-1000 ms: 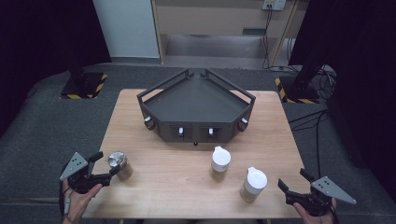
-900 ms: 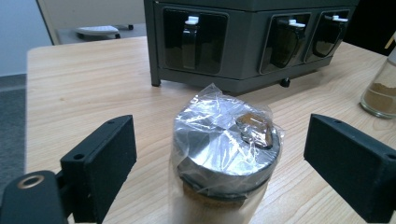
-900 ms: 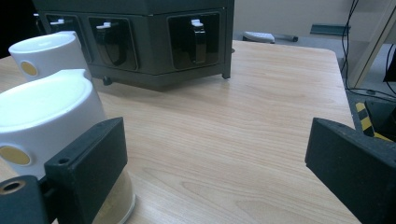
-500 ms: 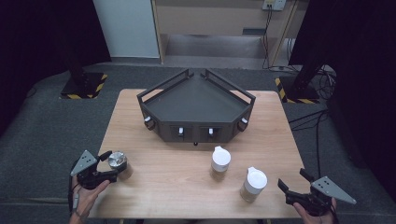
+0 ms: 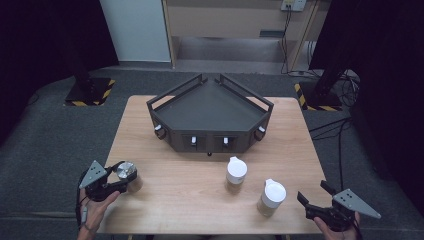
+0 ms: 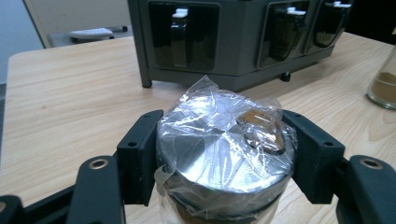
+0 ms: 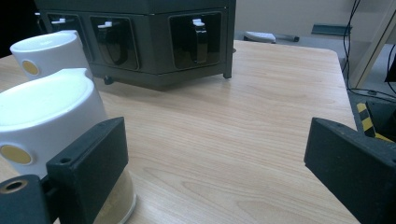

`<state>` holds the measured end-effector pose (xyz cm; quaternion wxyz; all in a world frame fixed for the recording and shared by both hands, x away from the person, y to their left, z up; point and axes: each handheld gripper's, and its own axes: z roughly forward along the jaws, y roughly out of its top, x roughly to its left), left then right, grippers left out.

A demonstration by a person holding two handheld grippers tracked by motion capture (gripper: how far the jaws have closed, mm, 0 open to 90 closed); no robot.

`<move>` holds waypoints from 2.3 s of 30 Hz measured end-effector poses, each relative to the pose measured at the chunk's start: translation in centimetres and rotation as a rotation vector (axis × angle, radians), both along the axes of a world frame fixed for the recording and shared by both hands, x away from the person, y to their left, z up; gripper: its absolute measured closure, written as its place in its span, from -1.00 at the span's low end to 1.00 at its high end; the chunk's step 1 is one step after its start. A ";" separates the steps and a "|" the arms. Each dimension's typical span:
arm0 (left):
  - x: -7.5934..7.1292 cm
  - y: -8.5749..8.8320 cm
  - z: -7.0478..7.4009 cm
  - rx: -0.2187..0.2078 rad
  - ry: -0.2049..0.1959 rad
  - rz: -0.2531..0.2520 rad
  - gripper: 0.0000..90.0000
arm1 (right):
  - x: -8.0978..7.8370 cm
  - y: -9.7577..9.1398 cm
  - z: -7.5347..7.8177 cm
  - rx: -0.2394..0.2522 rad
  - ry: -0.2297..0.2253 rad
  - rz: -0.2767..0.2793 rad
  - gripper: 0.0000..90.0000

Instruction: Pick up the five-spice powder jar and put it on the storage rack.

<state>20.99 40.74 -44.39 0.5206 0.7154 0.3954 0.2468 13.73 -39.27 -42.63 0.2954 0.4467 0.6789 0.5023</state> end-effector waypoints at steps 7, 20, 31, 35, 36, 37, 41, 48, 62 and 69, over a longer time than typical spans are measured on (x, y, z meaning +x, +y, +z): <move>1.0 -0.9 1.4 0.007 -0.004 -0.045 -0.25 | 0.0 0.0 0.0 0.001 0.000 0.002 -0.86; 3.2 -2.9 3.7 -0.002 0.003 -0.126 -0.25 | 0.0 -0.1 0.0 0.003 0.001 0.005 -0.86; 5.4 -5.5 6.9 0.018 0.007 -0.163 -0.25 | 0.1 -0.1 -0.1 0.006 0.002 0.009 -0.86; 6.0 -6.0 7.8 0.019 0.007 -0.172 -0.25 | 0.1 -0.1 -0.1 0.006 0.003 0.010 -0.86; 6.2 -6.2 8.1 0.022 0.008 -0.174 -0.25 | 0.1 -0.1 -0.1 0.006 0.003 0.010 -0.86; 6.6 -6.5 8.7 0.022 0.006 -0.177 -0.25 | 0.1 -0.1 -0.1 0.006 0.003 0.010 -0.86; 7.2 -7.0 9.6 0.020 0.006 -0.177 -0.25 | 0.1 -0.1 -0.1 0.007 0.004 0.011 -0.85; 8.3 -8.0 11.7 0.022 0.005 -0.172 -0.25 | 0.2 -0.2 -0.1 0.009 0.004 0.013 -0.85; 10.8 -9.4 15.6 0.031 -0.001 -0.114 -0.25 | 0.2 -0.2 -0.1 0.010 0.008 0.015 -0.85; 12.6 -10.5 16.7 0.018 -0.008 -0.061 -0.25 | 0.3 -0.2 -0.1 0.011 0.010 0.017 -0.85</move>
